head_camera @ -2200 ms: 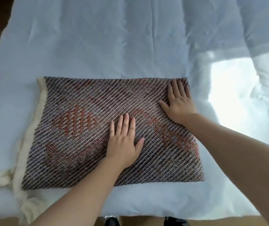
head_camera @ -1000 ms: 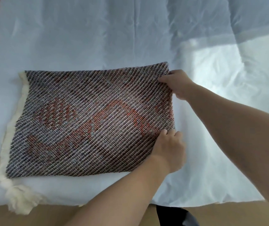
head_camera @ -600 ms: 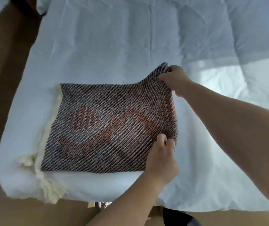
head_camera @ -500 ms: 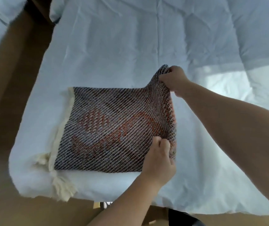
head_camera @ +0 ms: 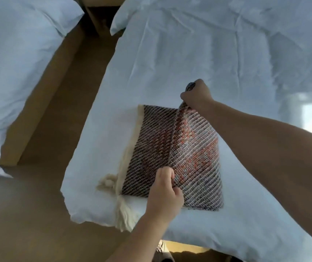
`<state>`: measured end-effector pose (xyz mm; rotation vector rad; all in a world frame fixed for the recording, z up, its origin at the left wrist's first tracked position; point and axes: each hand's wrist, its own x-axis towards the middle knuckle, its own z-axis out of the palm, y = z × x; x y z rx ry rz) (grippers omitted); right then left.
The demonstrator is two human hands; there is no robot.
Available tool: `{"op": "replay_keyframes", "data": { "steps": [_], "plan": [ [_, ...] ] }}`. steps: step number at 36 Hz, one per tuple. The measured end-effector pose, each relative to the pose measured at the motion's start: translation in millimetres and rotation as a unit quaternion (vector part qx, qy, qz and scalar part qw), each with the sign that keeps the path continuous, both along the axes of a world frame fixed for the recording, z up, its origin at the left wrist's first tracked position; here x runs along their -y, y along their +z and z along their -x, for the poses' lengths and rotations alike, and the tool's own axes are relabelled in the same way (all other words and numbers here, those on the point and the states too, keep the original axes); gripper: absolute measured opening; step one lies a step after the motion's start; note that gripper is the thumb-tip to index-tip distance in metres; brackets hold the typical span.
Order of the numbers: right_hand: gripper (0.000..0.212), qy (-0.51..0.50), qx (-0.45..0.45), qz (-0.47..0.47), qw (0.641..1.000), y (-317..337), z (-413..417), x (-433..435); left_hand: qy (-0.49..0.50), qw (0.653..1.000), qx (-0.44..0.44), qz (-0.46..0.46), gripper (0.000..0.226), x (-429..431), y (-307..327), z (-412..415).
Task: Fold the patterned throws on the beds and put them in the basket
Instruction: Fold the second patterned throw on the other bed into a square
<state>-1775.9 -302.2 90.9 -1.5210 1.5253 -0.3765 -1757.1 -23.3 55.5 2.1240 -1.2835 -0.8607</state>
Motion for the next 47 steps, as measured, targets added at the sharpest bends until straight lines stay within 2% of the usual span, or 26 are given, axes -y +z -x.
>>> {"op": "replay_keyframes", "data": {
  "steps": [2, 11, 15, 20, 24, 27, 30, 33, 35, 37, 39, 42, 47],
  "plan": [
    [0.049, 0.012, -0.003, -0.006, 1.000, -5, -24, -8, 0.013, 1.000, 0.003, -0.017, 0.024, -5, -6, -22],
    [0.052, 0.018, -0.043, 0.022, 0.999, -51, -99, -21, 0.052, 0.996, 0.046, -0.062, 0.026, -20, -35, -103],
    [0.053, 0.019, -0.060, 0.026, 0.998, -63, -121, -27, 0.054, 0.994, 0.010, -0.093, 0.025, -24, -45, -121],
    [0.054, 0.022, -0.081, 0.032, 0.996, -73, -140, -27, 0.051, 0.995, -0.024, -0.087, 0.024, -28, -52, -139],
    [0.051, 0.023, -0.072, 0.031, 0.997, -79, -153, -32, 0.050, 0.992, -0.027, -0.109, 0.027, -26, -54, -150],
    [0.046, 0.036, -0.066, 0.036, 0.997, -92, -156, -40, 0.030, 0.987, 0.030, -0.158, 0.030, -23, -59, -153],
    [0.047, 0.081, -0.077, 0.073, 0.991, -103, -152, -49, -0.005, 0.989, 0.128, -0.074, 0.038, -23, -72, -148],
    [0.043, 0.183, -0.087, 0.183, 0.962, -112, -144, -62, -0.069, 0.982, 0.174, -0.011, 0.054, -14, -80, -136],
    [0.047, 0.275, -0.124, 0.244, 0.922, -123, -136, -65, -0.126, 0.974, 0.186, -0.006, 0.059, 0, -83, -128],
    [0.058, 0.354, -0.199, 0.245, 0.880, -134, -121, -61, -0.150, 0.965, 0.212, -0.028, 0.061, 12, -93, -127],
    [0.067, 0.386, -0.270, 0.236, 0.850, -144, -98, -54, -0.152, 0.959, 0.231, -0.058, 0.065, 21, -102, -129],
    [0.074, 0.357, -0.318, 0.229, 0.848, -150, -55, -38, -0.169, 0.953, 0.239, -0.077, 0.070, 26, -108, -132],
    [0.080, 0.236, -0.383, 0.161, 0.878, -153, 9, -16, -0.183, 0.947, 0.248, -0.092, 0.069, 28, -111, -132]
  ]
}}
